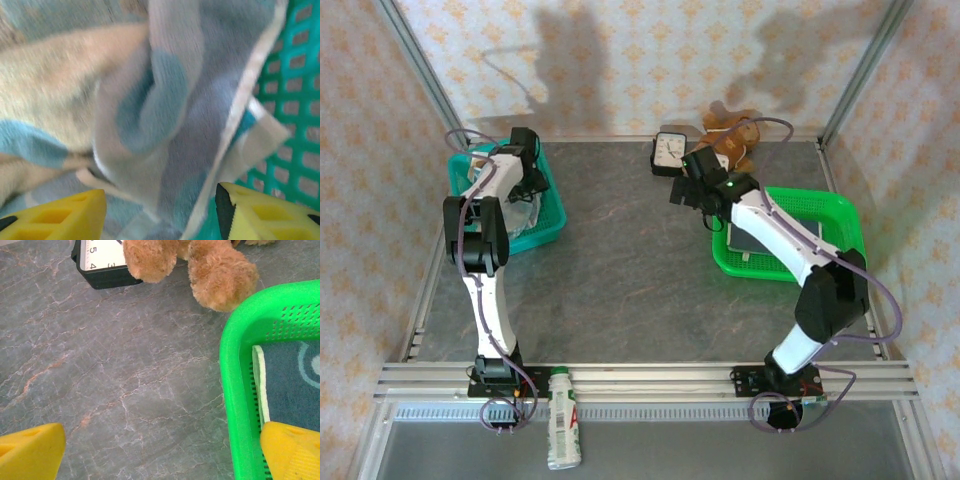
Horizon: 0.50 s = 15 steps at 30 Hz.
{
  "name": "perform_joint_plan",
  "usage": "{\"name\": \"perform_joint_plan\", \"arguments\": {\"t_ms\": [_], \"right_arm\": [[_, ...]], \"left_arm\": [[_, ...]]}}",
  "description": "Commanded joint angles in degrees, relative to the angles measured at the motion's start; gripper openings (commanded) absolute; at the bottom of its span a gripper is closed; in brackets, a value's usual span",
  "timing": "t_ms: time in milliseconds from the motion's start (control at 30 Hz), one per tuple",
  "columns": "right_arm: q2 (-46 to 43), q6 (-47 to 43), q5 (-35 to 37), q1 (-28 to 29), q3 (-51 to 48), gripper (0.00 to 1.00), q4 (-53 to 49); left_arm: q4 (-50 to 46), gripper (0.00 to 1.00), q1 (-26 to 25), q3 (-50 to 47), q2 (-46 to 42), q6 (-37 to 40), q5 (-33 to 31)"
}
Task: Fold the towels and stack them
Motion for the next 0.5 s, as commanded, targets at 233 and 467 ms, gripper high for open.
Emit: {"name": "perform_joint_plan", "arguments": {"t_ms": [233, 467], "right_arm": [[-2.1, 2.1, 0.9, 1.3, -0.6, 0.99, -1.0], [-1.5, 2.3, 0.4, 1.6, -0.2, 0.99, -0.4]], "left_arm": [[-3.0, 0.27, 2.6, 10.1, 6.4, 1.2, 1.3], [-2.9, 0.00, 2.6, 6.9, -2.0, -0.9, 1.8]]}}
